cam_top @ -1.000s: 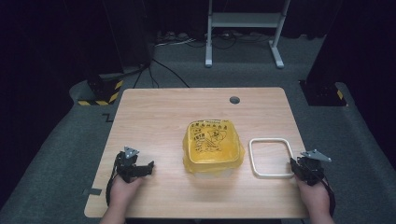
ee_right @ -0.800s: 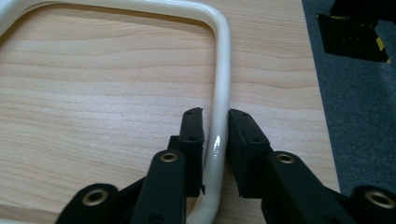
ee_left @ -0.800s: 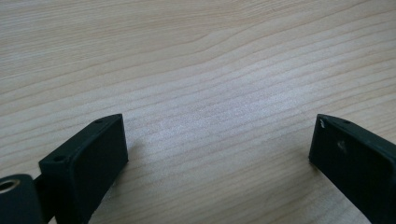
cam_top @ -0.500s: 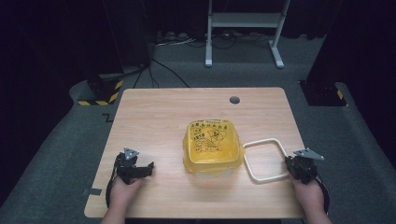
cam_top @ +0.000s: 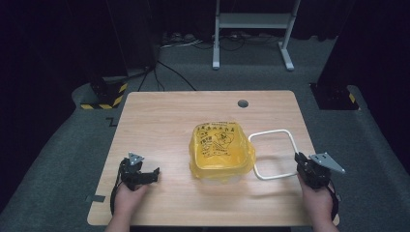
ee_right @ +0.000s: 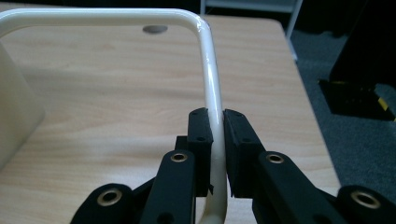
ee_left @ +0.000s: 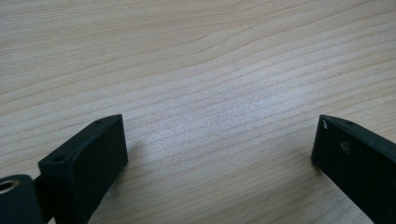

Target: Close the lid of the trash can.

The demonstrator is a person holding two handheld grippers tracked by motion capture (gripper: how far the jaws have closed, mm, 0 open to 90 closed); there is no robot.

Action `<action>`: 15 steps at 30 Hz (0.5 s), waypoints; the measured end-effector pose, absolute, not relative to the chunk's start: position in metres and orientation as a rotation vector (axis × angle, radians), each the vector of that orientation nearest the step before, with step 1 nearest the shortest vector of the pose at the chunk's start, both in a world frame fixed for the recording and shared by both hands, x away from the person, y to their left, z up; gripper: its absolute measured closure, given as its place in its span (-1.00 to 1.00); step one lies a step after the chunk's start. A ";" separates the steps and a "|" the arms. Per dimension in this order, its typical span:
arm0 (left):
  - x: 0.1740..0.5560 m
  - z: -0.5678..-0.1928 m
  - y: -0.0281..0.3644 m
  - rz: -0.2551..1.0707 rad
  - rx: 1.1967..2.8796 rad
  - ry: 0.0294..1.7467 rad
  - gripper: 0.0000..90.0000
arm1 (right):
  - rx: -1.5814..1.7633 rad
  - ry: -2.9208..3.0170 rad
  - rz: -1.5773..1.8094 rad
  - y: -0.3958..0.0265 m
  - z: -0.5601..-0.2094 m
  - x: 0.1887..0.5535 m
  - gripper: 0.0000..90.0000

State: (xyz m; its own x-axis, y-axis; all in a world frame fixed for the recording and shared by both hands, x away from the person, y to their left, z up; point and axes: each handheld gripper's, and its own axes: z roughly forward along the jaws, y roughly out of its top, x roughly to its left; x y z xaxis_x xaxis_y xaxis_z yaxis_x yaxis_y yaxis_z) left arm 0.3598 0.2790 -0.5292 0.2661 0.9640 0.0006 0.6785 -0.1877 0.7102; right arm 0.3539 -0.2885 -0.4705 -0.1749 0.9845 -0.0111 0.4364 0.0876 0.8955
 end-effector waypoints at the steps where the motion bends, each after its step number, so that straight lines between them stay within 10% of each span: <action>1: 0.360 -0.529 0.279 0.617 1.944 1.480 -0.92 | 1.411 1.684 1.056 -0.288 -0.468 0.352 0.82; 15: 0.360 -0.529 0.278 0.614 1.941 1.488 -0.94 | 1.390 1.529 1.168 -0.286 -0.426 0.328 0.82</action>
